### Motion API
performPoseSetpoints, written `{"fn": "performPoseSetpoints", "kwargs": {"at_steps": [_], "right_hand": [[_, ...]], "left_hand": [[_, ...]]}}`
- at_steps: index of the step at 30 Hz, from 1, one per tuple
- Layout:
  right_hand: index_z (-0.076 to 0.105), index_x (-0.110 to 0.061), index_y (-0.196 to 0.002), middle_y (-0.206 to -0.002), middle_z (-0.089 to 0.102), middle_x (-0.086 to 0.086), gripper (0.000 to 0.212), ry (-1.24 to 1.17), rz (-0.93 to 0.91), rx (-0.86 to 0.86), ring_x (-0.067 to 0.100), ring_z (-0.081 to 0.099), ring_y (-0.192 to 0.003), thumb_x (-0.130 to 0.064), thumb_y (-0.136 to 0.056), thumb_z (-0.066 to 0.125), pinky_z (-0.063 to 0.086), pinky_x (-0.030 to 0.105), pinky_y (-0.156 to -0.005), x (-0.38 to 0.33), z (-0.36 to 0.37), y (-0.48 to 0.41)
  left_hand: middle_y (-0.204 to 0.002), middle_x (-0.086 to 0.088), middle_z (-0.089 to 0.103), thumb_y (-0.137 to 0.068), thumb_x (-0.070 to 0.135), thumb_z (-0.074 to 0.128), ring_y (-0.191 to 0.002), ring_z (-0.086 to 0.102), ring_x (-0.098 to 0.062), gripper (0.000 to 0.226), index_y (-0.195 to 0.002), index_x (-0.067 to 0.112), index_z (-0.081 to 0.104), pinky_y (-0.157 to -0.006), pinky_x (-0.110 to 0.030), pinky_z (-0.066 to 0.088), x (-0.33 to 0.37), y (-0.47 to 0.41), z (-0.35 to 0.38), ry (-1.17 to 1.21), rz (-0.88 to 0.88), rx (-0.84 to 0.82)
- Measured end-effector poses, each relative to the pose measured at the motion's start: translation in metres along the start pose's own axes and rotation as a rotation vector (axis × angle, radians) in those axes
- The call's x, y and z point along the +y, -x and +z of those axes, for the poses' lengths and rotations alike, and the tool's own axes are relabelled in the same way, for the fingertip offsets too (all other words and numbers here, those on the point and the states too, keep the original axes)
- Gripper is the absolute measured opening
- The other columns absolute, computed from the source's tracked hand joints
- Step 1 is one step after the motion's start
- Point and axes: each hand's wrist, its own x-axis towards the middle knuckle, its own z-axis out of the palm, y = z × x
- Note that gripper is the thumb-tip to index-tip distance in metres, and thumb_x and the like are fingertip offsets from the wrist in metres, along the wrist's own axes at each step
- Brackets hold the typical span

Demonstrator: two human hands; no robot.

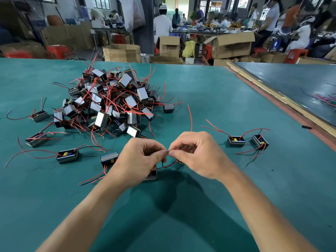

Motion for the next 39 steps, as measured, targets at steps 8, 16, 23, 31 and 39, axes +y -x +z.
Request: {"fn": "performPoseSetpoints", "kwargs": {"at_steps": [8, 16, 23, 31, 39], "right_hand": [[0.073, -0.026, -0.075, -0.073, 0.070, -0.005, 0.011, 0.007, 0.004, 0.004, 0.020, 0.062, -0.065, -0.020, -0.084, 0.075, 0.050, 0.026, -0.062, 0.000, 0.002, 0.000], [0.070, -0.020, -0.074, -0.063, 0.064, -0.007, 0.014, 0.024, 0.027, -0.022, 0.005, 0.052, -0.057, -0.019, -0.087, 0.071, 0.045, 0.023, -0.058, -0.001, 0.001, 0.000], [0.067, -0.012, -0.070, -0.054, 0.053, -0.011, 0.022, 0.084, 0.114, -0.078, 0.005, 0.043, -0.052, -0.023, -0.089, 0.068, 0.038, 0.024, -0.054, -0.001, 0.002, 0.001], [0.079, -0.019, -0.078, -0.069, 0.074, -0.009, 0.012, 0.006, 0.055, 0.007, 0.000, 0.060, -0.059, -0.009, -0.083, 0.074, 0.047, 0.018, -0.058, 0.001, 0.004, 0.001], [0.081, -0.023, -0.085, -0.074, 0.076, -0.007, 0.010, 0.040, 0.068, -0.003, 0.021, 0.066, -0.063, -0.017, -0.080, 0.075, 0.051, 0.032, -0.058, 0.008, 0.003, 0.000]], "left_hand": [[-0.066, -0.005, 0.069, -0.089, 0.016, 0.070, -0.051, 0.050, -0.010, 0.016, -0.074, 0.015, 0.074, -0.051, -0.023, 0.045, -0.002, 0.000, 0.002, 0.003, 0.024, -0.027], [-0.070, -0.014, 0.069, -0.089, 0.014, 0.071, -0.055, 0.047, -0.015, 0.014, -0.075, 0.015, 0.075, -0.054, -0.032, 0.042, -0.004, -0.002, 0.003, -0.001, 0.053, -0.034], [-0.063, -0.006, 0.066, -0.087, 0.011, 0.072, -0.048, 0.045, -0.008, 0.015, -0.077, 0.022, 0.076, -0.047, -0.027, 0.039, -0.007, 0.000, 0.008, -0.144, 0.153, 0.017], [-0.057, 0.008, 0.063, -0.088, 0.013, 0.071, -0.051, 0.044, -0.006, 0.019, -0.072, 0.021, 0.073, -0.052, -0.028, 0.041, -0.010, -0.003, 0.006, -0.097, 0.073, 0.016], [-0.065, -0.021, 0.062, -0.090, 0.010, 0.068, -0.053, 0.040, -0.017, 0.021, -0.072, 0.019, 0.072, -0.054, -0.032, 0.035, -0.006, -0.003, 0.006, 0.000, 0.041, 0.014]]}}
